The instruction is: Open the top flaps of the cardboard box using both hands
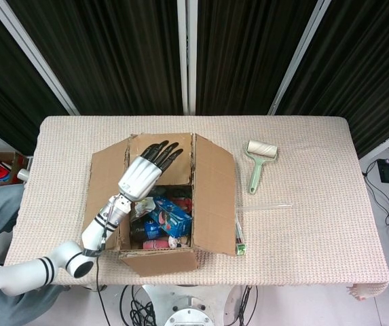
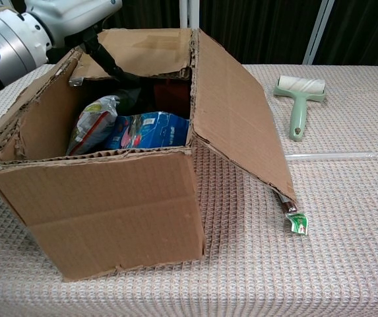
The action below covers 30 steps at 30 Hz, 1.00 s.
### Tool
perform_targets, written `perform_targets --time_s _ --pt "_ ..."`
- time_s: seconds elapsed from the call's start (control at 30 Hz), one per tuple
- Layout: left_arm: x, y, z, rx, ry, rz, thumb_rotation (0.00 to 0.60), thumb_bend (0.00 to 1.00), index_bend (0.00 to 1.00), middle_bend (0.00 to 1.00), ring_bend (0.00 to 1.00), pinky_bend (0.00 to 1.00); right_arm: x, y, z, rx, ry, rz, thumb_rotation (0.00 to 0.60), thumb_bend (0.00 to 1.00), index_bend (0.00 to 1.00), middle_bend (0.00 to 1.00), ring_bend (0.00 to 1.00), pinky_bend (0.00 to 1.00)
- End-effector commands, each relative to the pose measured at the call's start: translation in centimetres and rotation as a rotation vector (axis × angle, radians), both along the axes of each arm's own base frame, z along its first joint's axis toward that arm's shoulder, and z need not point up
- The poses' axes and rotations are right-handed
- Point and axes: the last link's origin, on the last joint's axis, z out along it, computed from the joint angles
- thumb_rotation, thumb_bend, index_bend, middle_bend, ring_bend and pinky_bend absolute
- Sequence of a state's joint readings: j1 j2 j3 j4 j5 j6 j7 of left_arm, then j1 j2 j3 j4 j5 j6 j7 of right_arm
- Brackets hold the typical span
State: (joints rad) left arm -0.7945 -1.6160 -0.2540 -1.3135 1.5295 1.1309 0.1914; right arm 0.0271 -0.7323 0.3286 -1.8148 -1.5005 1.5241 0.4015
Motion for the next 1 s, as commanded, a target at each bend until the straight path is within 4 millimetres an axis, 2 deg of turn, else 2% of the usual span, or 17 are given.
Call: perform_targets --time_s 0.03,0.23,0.43,0.53,0.7,1.0 --pt "-0.2 0.2 -0.9 0.013 0.042 -0.019 0.6 0.01 0.03 0.02 0.05 0.17 -0.1 -0.1 -0.1 0.002 0.001 -0.004 0.6 0.4 0.0 0.0 0.0 0.0" --pt "-0.7 0.9 -1.5 0.052 0.07 -0.023 0.6 0.01 0.03 0.02 0.05 0.17 -0.3 -0.3 -0.3 0.004 0.002 -0.014 0.6 0.4 0.0 0.0 0.0 0.0" --pt "-0.4 1.7 -1.1 0.145 0.06 -0.019 0.6 0.01 0.03 0.02 0.05 0.17 -0.6 -0.5 -0.4 0.008 -0.003 -0.023 0.6 0.42 0.0 0.0 0.0 0.0" --pt "0.1 2.0 0.0 0.215 0.042 -0.038 0.6 0.04 0.03 0.02 0.05 0.17 -0.7 -0.6 -0.3 0.005 -0.006 -0.027 0.6 0.42 0.0 0.0 0.0 0.0" --pt "0.9 2.8 2.6 0.302 0.021 -0.041 0.6 0.17 0.03 0.02 0.05 0.17 -0.9 -0.9 -0.3 0.008 -0.015 -0.033 0.6 0.42 0.0 0.0 0.0 0.0" --pt "2.0 5.1 6.4 0.424 0.014 -0.019 0.6 0.19 0.02 0.02 0.05 0.18 -1.1 -1.3 -0.5 0.013 -0.026 -0.034 0.6 0.42 0.0 0.0 0.0 0.0"
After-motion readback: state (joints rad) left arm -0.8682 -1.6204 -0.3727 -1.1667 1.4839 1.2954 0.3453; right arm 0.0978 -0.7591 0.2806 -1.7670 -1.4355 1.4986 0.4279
